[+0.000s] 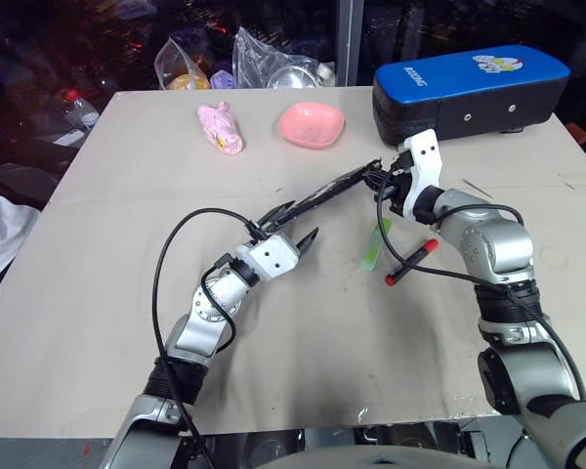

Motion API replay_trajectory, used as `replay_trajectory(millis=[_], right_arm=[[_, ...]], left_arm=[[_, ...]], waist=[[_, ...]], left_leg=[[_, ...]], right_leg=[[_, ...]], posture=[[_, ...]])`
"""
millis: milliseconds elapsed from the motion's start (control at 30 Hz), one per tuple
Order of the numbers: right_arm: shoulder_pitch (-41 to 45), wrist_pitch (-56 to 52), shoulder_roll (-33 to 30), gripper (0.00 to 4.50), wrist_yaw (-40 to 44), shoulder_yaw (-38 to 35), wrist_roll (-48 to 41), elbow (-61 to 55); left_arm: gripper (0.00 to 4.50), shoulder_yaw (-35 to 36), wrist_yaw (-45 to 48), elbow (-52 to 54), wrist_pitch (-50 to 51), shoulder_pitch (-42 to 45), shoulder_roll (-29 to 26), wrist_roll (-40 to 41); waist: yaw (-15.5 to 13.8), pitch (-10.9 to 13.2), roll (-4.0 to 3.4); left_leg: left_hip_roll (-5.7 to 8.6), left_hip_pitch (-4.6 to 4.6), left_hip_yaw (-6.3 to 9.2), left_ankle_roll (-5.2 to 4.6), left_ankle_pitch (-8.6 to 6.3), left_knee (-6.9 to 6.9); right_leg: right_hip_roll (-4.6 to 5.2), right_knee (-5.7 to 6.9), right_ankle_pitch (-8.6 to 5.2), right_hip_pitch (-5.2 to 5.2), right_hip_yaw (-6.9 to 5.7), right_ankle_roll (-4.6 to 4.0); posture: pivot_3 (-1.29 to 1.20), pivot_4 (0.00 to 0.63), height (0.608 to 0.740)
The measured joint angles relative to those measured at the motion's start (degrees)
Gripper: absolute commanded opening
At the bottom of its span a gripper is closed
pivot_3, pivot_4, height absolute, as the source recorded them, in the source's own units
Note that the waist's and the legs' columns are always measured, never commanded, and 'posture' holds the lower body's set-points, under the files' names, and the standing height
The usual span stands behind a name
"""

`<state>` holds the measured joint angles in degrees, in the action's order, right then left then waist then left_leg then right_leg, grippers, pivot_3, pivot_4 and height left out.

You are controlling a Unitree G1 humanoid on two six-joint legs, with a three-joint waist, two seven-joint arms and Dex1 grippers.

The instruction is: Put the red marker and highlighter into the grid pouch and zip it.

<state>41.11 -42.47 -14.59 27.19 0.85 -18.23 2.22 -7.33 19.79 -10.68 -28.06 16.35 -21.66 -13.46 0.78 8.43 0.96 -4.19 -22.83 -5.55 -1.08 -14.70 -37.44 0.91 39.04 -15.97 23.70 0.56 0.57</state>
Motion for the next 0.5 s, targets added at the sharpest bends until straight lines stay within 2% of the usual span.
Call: replay_trajectory(millis=[67,133,500], right_arm=[[0.00,-0.07,0.00,0.00,0.00,0.02,0.00,-0.27],[-0.02,-0.21,-0.02,0.00,-0.01,0.01,0.00,-0.69],[-0.11,-0.92,-0.05,0.00,-0.02,0.18,0.02,-1.26]], left_arm=[[0.49,0.00,-0.14,-0.21,-0.15,0.73,0.64,0.18],[0.04,0.02,-0.16,-0.21,-0.47,0.86,0.89,0.37],[0.04,0.02,-0.18,-0.21,-1.11,0.21,1.11,1.22]], waist=[[0.01,0.00,0.00],[0.05,0.00,0.00],[0.02,0.00,0.00]], left_leg=[[0.00,0.00,0.00,0.00,0.00,0.00],[0.00,0.00,0.00,0.00,0.00,0.00],[0.00,0.00,0.01,0.01,0.00,0.00]], right_leg=[[-0.01,0.00,0.00,0.00,0.00,0.00],[0.00,0.00,0.00,0.00,0.01,0.00],[0.00,-0.01,0.00,0.00,0.00,0.00]], posture=[[0.00,0.150,0.738],[0.00,0.150,0.738],[0.00,0.150,0.738]])
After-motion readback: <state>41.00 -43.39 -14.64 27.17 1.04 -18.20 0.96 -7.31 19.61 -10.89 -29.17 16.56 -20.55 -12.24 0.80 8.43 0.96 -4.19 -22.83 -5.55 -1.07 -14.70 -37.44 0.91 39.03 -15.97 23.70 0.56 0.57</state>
